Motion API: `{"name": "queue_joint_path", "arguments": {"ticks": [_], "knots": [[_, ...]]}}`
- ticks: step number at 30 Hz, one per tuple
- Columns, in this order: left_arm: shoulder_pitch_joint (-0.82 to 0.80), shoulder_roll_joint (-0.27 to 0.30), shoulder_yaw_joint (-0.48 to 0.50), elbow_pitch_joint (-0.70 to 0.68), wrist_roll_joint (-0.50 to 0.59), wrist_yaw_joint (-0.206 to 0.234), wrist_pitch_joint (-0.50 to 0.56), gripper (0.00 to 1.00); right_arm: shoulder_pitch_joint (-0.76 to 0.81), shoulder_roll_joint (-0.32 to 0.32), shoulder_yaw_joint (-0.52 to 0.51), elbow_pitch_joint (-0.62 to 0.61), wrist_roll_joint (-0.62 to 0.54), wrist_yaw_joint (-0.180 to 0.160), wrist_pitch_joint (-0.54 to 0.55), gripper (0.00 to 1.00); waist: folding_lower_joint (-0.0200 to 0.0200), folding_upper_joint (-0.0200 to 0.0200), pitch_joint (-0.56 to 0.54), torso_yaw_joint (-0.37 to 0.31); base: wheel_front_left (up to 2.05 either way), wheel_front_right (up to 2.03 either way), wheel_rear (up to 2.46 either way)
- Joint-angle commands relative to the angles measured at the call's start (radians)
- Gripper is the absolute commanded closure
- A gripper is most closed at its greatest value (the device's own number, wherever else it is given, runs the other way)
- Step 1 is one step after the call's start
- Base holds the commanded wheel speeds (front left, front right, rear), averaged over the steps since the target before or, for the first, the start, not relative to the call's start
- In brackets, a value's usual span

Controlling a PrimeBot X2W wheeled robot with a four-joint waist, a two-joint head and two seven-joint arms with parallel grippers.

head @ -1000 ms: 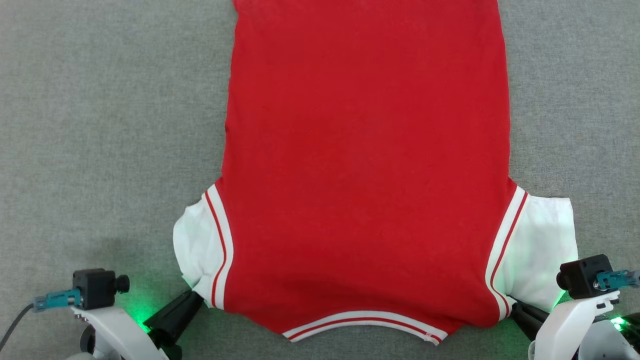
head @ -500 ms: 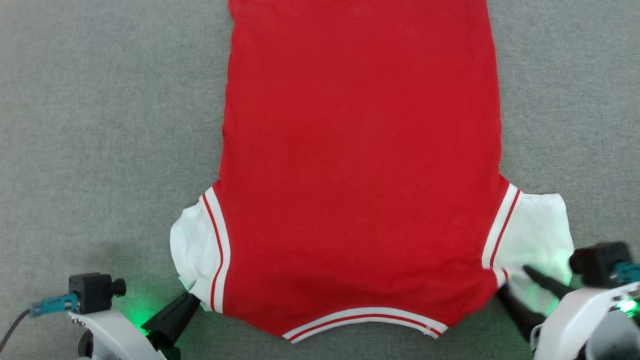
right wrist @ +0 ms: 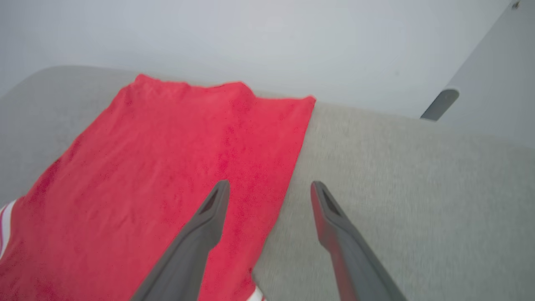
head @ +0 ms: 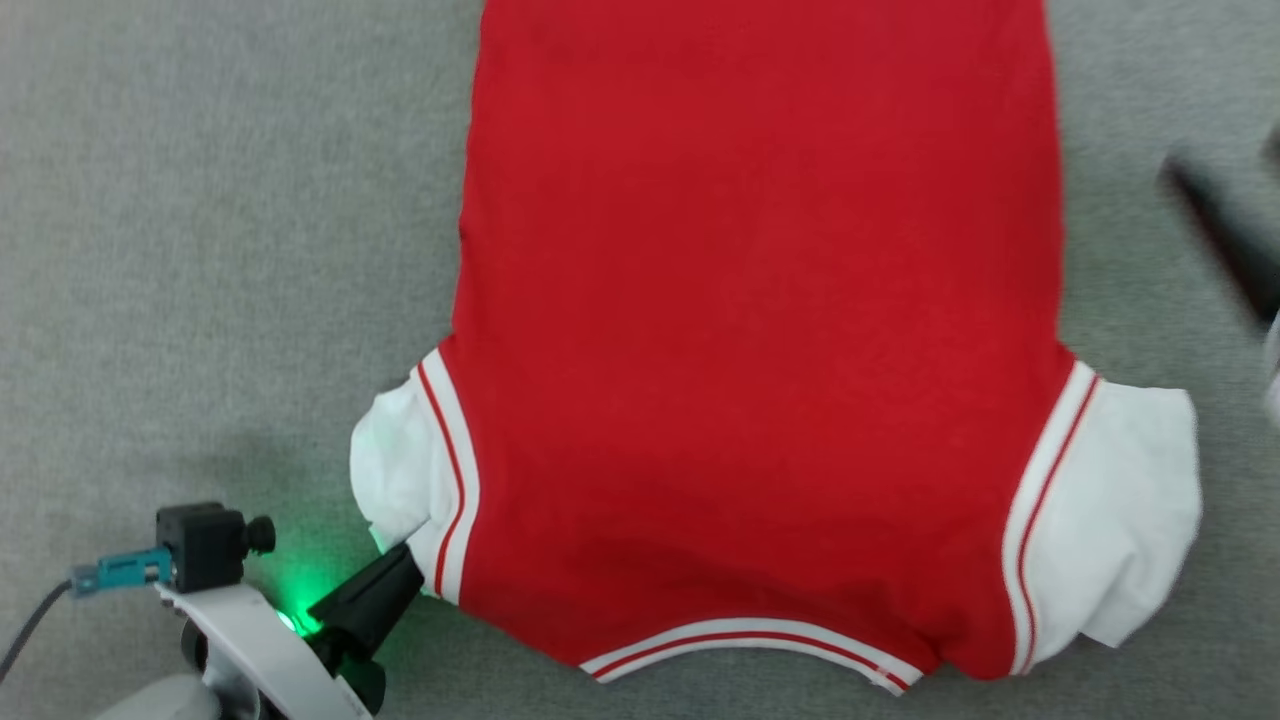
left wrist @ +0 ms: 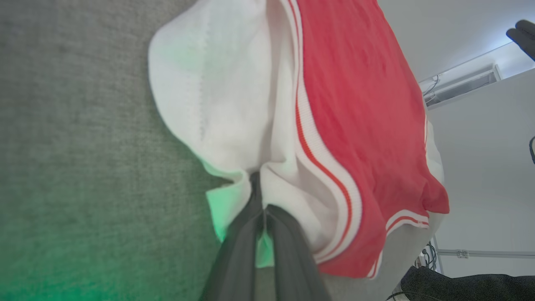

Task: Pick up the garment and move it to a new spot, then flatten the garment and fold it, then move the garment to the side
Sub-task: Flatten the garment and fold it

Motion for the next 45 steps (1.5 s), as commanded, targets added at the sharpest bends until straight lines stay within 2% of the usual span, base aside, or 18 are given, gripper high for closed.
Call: {"name": "queue_joint_path", "arguments": {"ticks": [1,5,11,16,20,24,33,34,35,36,45], "knots": [[-0.022,-0.019,-0.007,0.009,0.005,0.003,0.003,1.0,-0.084,-0.002,-0.006,0.048,-0.012,-0.001,0.005,0.0,0.0,0.0,0.052,0.036,0.0,0.0,0.0],[-0.057,-0.017,-0.011,-0.003,0.015,0.004,0.001,1.0,-0.322,0.005,-0.013,0.237,-0.075,-0.001,0.01,0.0,0.0,0.0,0.109,0.064,0.0,0.0,0.0],[-0.12,-0.01,-0.015,-0.027,0.035,0.008,0.002,1.0,-0.637,0.022,-0.019,0.571,-0.225,-0.001,0.117,0.0,0.0,0.0,0.208,0.104,0.0,0.0,0.0],[-0.16,-0.014,-0.028,-0.038,0.045,0.011,0.002,1.0,-0.821,0.047,-0.064,0.774,-0.378,-0.001,0.194,0.0,0.0,0.0,0.273,0.139,0.0,0.0,0.0],[-0.18,-0.026,-0.042,-0.031,0.047,0.015,0.003,1.0,-0.901,0.075,-0.106,0.872,-0.474,-0.001,0.214,0.0,0.0,0.0,0.31,0.155,0.0,0.0,0.0],[-0.191,-0.036,-0.057,-0.014,0.046,0.02,0.005,1.0,-0.933,0.075,-0.122,0.93,-0.549,-0.001,0.203,0.0,0.0,0.0,0.332,0.163,0.0,0.0,0.0],[-0.193,-0.024,-0.053,-0.017,0.058,0.024,0.007,1.0,-0.903,0.088,-0.123,1.013,-0.578,-0.001,0.23,0.0,0.0,0.0,0.354,0.152,0.0,0.0,0.0],[-0.191,-0.023,-0.052,-0.019,0.06,0.024,0.007,1.0,-0.9,0.087,-0.119,1.014,-0.578,-0.001,0.232,0.37,0.0,0.0,0.354,0.15,0.0,0.0,0.0],[-0.19,-0.023,-0.051,-0.02,0.062,0.024,0.007,1.0,-0.896,0.083,-0.112,1.013,-0.577,-0.001,0.232,0.66,0.0,0.0,0.354,0.148,0.0,0.0,0.0],[-0.189,-0.024,-0.05,-0.022,0.064,0.024,0.007,1.0,-0.895,0.079,-0.106,1.007,-0.575,-0.001,0.222,1.0,0.0,0.0,0.354,0.147,0.0,0.0,0.0],[-0.203,-0.027,-0.059,-0.028,0.059,0.024,0.007,1.0,-0.889,0.073,-0.122,0.991,-0.578,-0.001,0.167,1.0,0.0,0.0,0.339,0.14,0.0,0.0,0.0]]}}
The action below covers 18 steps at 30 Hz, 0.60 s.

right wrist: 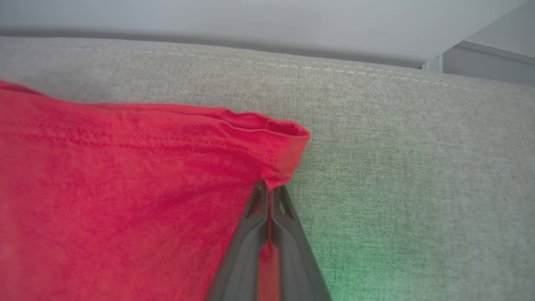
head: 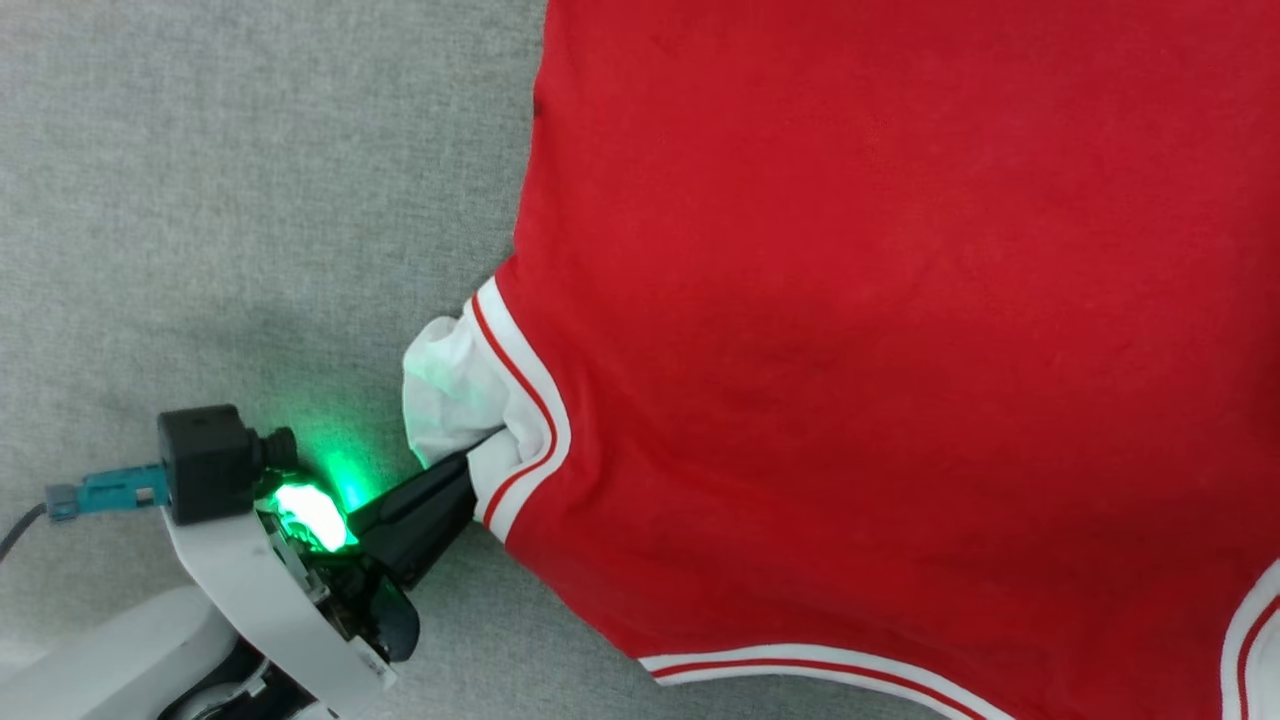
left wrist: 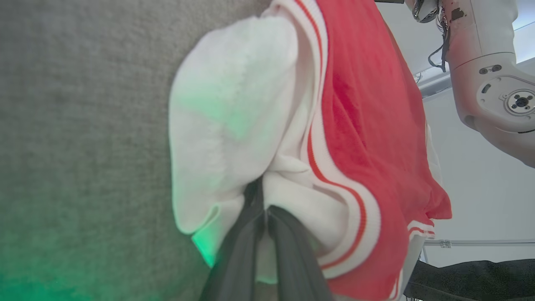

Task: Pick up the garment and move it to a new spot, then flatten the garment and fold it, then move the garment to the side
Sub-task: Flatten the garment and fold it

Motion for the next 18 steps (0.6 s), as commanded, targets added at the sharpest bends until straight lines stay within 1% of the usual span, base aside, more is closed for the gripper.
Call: {"name": "queue_joint_path", "arguments": {"ticks": [1,5,8,10,14,18], "knots": [[-0.016,-0.059,-0.021,0.155,-0.019,0.051,0.034,1.0,0.057,0.003,-0.011,0.03,-0.003,-0.001,0.007,1.0,0.0001,-0.0001,-0.009,-0.003,0.0,0.0,0.0],[-0.022,-0.064,-0.017,0.16,-0.027,0.051,0.034,1.0,0.086,0.006,0.013,0.024,0.026,-0.001,-0.029,1.0,0.0001,-0.0001,-0.046,-0.009,0.0,0.0,0.0],[-0.01,-0.064,-0.006,0.168,-0.037,0.051,0.031,1.0,0.136,-0.007,0.071,-0.002,0.091,-0.001,-0.053,1.0,0.0001,-0.0001,-0.085,-0.021,0.0,0.0,0.0],[0.003,-0.061,0.005,0.172,-0.042,0.05,0.029,1.0,0.181,-0.029,0.113,-0.041,0.149,-0.001,-0.055,1.0,0.0001,-0.0001,-0.114,-0.031,0.0,0.0,0.0],[0.032,-0.053,0.019,0.174,-0.046,0.046,0.026,1.0,0.311,-0.102,0.184,-0.17,0.269,-0.001,-0.025,1.0,0.0001,-0.0001,-0.178,-0.054,0.0,0.0,0.0],[0.066,-0.044,0.031,0.177,-0.05,0.041,0.023,1.0,0.485,-0.172,0.218,-0.36,0.381,-0.001,0.019,1.0,0.0001,-0.0001,-0.244,-0.082,0.0,0.0,0.0]]}}
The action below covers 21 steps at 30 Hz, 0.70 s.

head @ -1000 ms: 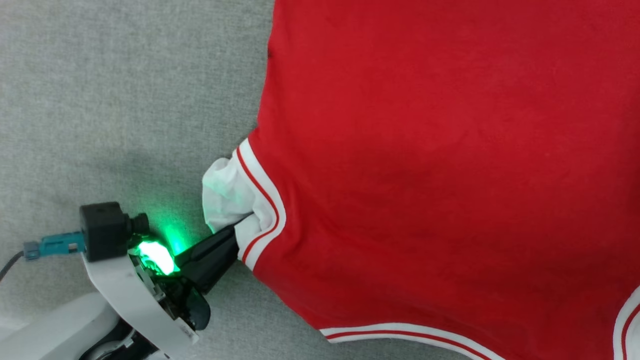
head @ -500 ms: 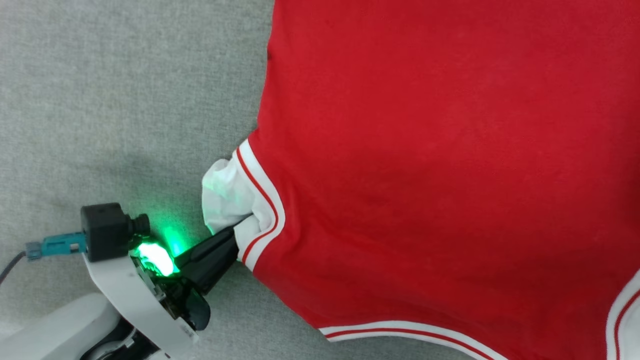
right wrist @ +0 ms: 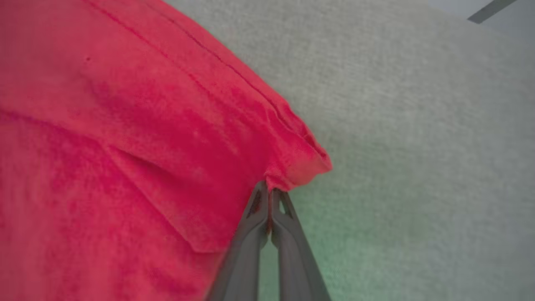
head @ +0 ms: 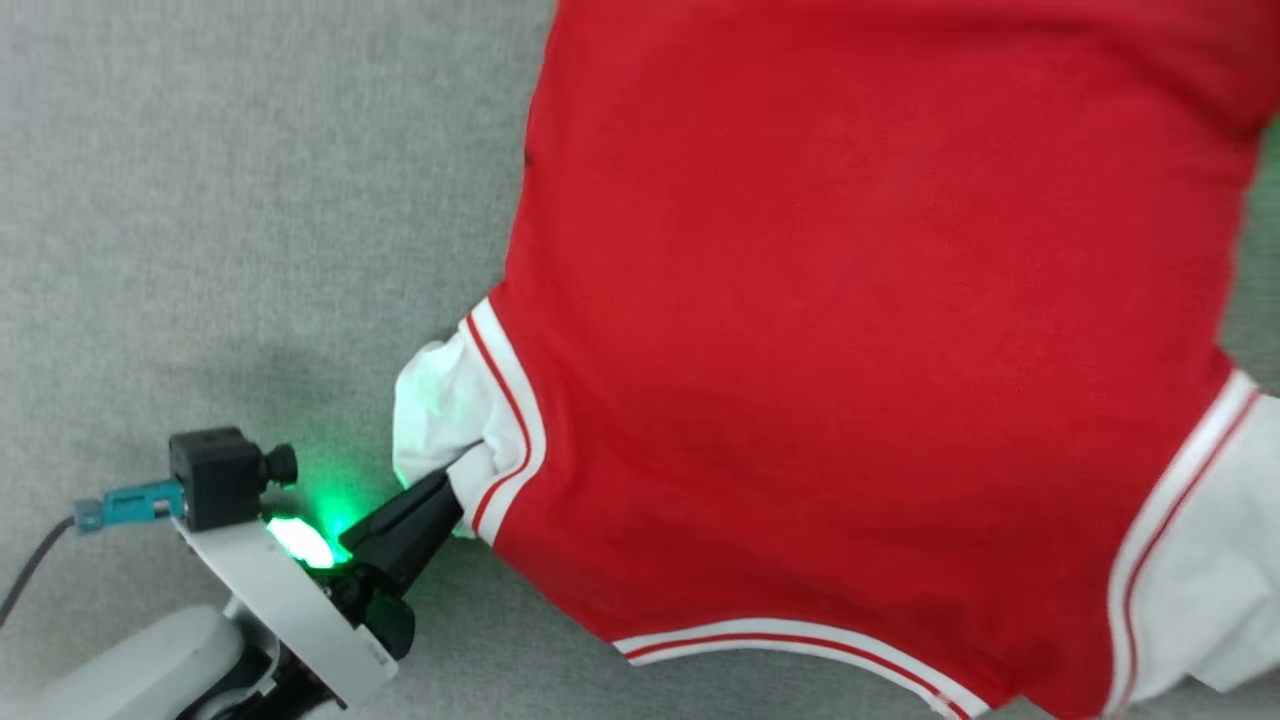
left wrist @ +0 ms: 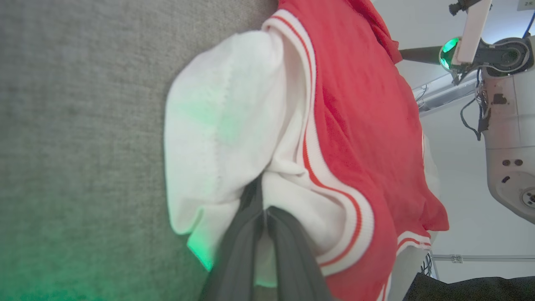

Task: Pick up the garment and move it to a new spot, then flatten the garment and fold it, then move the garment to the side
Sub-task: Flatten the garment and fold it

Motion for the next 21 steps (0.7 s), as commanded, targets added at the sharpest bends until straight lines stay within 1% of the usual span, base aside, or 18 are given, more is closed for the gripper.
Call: {"name": "queue_joint_path", "arguments": {"ticks": [1,6,9,12,17,21], "knots": [[0.018,0.001,0.005,0.064,-0.016,0.028,0.009,1.0,0.06,-0.012,-0.001,-0.049,0.027,-0.001,0.008,1.0,0.0,0.0,-0.081,-0.045,0.0,0.0,0.0],[0.059,0.019,0.017,0.06,-0.012,0.023,0.006,1.0,0.329,-0.032,-0.059,-0.3,0.125,-0.001,0.062,1.0,0.0,0.0,-0.147,-0.079,0.0,0.0,0.0],[0.074,0.026,0.018,0.058,-0.002,0.019,0.005,1.0,0.493,-0.014,-0.104,-0.43,0.166,-0.001,0.096,1.0,0.0,0.0,-0.171,-0.098,0.0,0.0,0.0],[0.088,0.032,0.018,0.058,-0.003,0.018,0.006,1.0,0.645,0.011,-0.138,-0.529,0.202,-0.001,0.122,1.0,0.0,0.0,-0.189,-0.117,0.0,0.0,0.0],[0.106,0.039,0.032,0.058,0.003,0.017,0.005,1.0,0.861,0.054,-0.151,-0.631,0.22,-0.001,0.125,1.0,0.0,0.0,-0.209,-0.138,0.0,0.0,0.0],[0.117,0.041,0.036,0.052,0.009,0.017,0.005,1.0,1.005,0.088,-0.104,-0.654,0.232,-0.001,0.125,1.0,0.0,0.0,-0.217,-0.148,0.0,0.0,0.0]]}}
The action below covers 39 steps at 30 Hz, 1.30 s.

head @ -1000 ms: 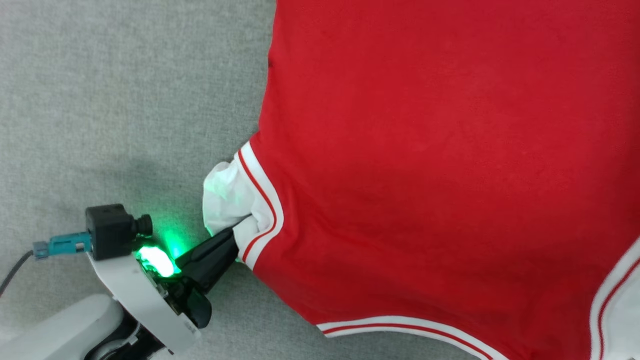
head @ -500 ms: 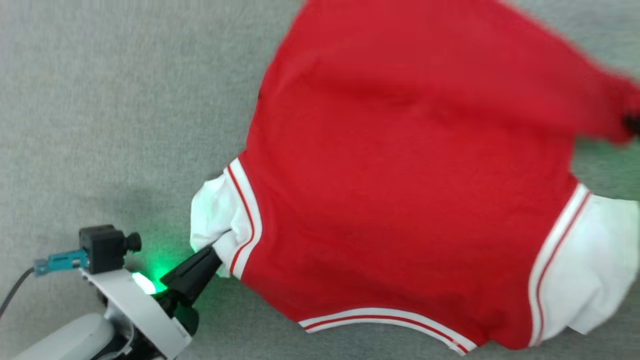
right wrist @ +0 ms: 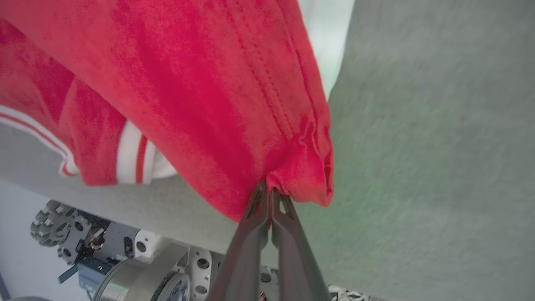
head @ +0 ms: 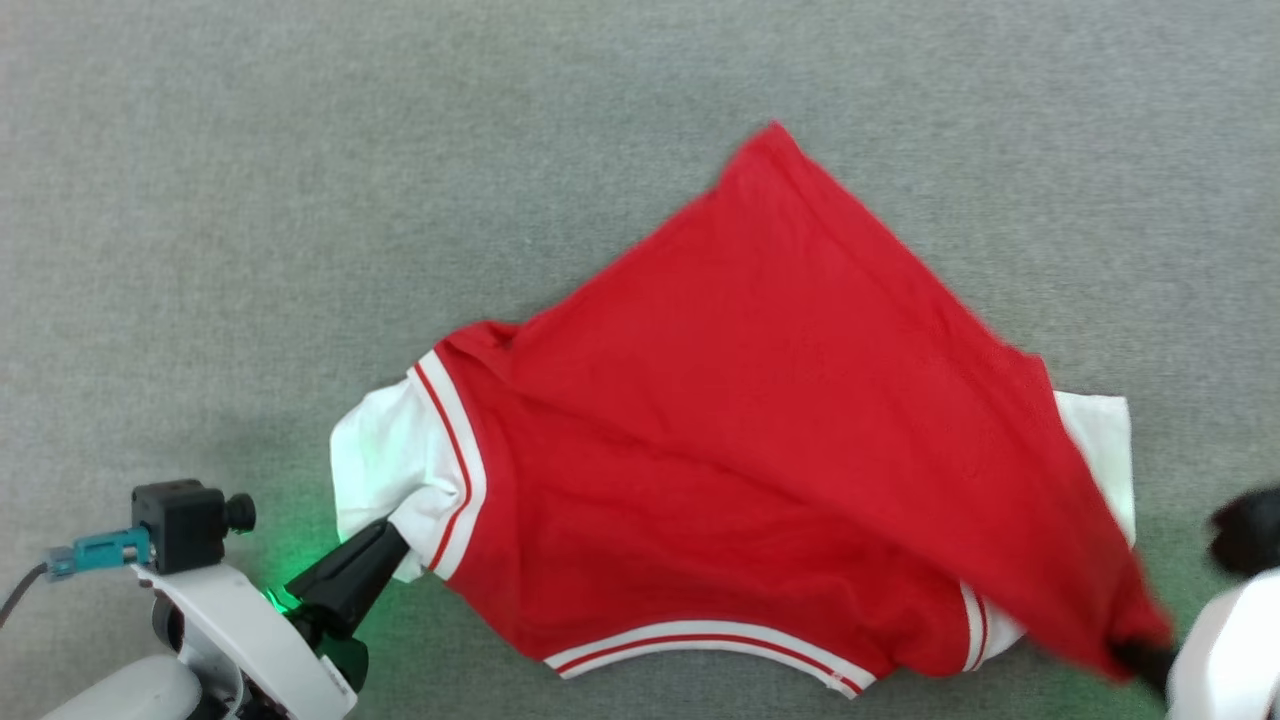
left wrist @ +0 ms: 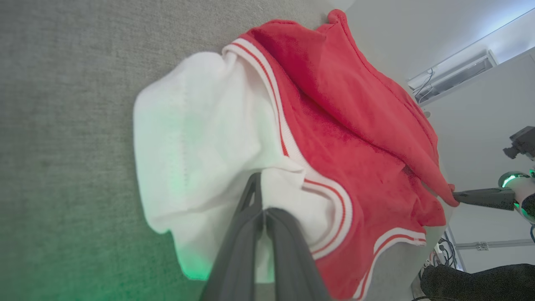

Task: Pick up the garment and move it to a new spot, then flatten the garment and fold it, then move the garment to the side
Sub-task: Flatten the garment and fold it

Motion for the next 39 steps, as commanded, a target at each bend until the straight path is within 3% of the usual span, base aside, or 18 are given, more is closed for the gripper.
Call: {"name": "queue_joint_path", "arguments": {"ticks": [1,8,9,10,11,20,25,32,39], "knots": [[0.011,0.003,0.0,-0.002,0.009,0.003,0.001,1.0,0.036,0.013,0.021,0.0,0.006,-0.001,-0.007,1.0,0.0,0.0,-0.012,-0.013,0.0,0.0,0.0],[0.009,0.005,-0.004,-0.006,0.013,0.003,0.001,1.0,0.115,0.033,0.087,0.04,-0.024,-0.001,-0.076,1.0,0.0,0.0,-0.013,-0.015,0.0,0.0,0.0],[0.007,0.005,-0.006,-0.005,0.015,0.003,0.001,1.0,0.108,0.035,0.087,0.041,-0.028,-0.001,-0.098,0.79,0.0,0.0,-0.013,-0.014,0.0,0.0,0.0],[0.006,0.004,-0.008,-0.005,0.016,0.003,0.001,1.0,0.099,0.039,0.081,0.041,-0.031,-0.001,-0.121,0.51,0.0,0.0,-0.013,-0.012,0.0,0.0,0.0],[0.004,0.003,-0.01,-0.005,0.017,0.003,0.001,1.0,0.092,0.038,0.08,0.038,-0.032,-0.001,-0.137,0.0,0.0,0.0,-0.013,-0.011,0.0,0.0,0.0],[-0.006,-0.027,-0.024,-0.002,0.022,0.003,0.001,1.0,0.021,0.02,0.02,-0.139,0.034,-0.001,-0.109,0.0,0.0,0.0,-0.025,0.018,0.0,0.0,0.0],[-0.029,-0.05,-0.04,-0.008,0.036,0.003,0.002,1.0,-0.187,-0.033,0.005,-0.194,0.024,-0.001,-0.08,0.0,0.0,0.0,-0.015,0.048,0.0,0.0,0.0],[-0.077,-0.082,-0.063,-0.008,0.046,0.003,0.002,1.0,-0.574,-0.066,0.151,0.034,-0.059,-0.001,-0.188,0.0,0.0,0.0,0.036,0.096,0.0,0.0,0.0],[-0.15,-0.113,-0.091,-0.004,0.048,0.003,0.002,1.0,-0.794,-0.041,0.302,0.357,-0.126,-0.001,-0.265,0.0,0.0,0.0,0.115,0.153,0.0,0.0,0.0]]}}
